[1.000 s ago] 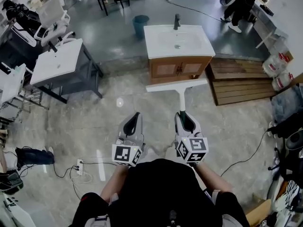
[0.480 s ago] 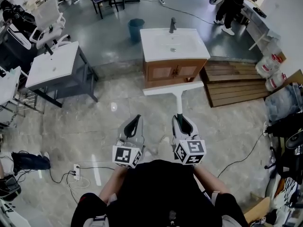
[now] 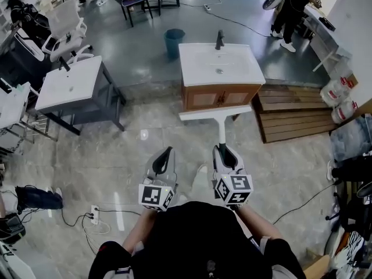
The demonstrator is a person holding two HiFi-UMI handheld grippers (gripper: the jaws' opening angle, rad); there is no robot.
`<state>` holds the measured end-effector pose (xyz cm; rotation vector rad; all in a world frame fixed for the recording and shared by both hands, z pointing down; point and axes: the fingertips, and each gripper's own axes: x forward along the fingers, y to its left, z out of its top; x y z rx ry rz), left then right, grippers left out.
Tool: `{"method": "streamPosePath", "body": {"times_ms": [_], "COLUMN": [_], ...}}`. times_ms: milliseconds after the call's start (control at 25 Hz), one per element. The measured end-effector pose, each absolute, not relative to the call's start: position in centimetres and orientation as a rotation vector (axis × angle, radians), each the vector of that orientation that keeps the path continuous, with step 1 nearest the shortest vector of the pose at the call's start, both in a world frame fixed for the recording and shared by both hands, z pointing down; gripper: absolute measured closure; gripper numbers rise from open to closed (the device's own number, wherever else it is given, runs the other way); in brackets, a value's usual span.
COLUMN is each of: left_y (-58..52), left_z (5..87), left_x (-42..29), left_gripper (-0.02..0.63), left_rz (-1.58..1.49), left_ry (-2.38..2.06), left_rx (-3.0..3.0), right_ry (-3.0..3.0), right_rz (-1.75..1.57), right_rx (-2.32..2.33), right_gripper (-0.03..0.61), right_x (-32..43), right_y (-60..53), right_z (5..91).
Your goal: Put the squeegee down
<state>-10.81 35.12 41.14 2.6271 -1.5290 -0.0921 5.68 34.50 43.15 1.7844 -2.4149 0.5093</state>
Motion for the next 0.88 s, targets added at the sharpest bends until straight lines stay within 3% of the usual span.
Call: {"method": "streamPosePath", "body": {"times_ms": [880], "left_y": [17.5], "left_z": [40.2], "left_x": [-6.8], "left_gripper": [0.612], "left_rz": [-0.093], "left_ry": [-1.677], "left_rx": [2.555], "right_ry": [-2.493], "right_rz": [0.528], "right_rx": [1.657], "right_gripper": [0.481], "right_x": [9.2], "right_y": [15.4], "right_z": [43.4]}}
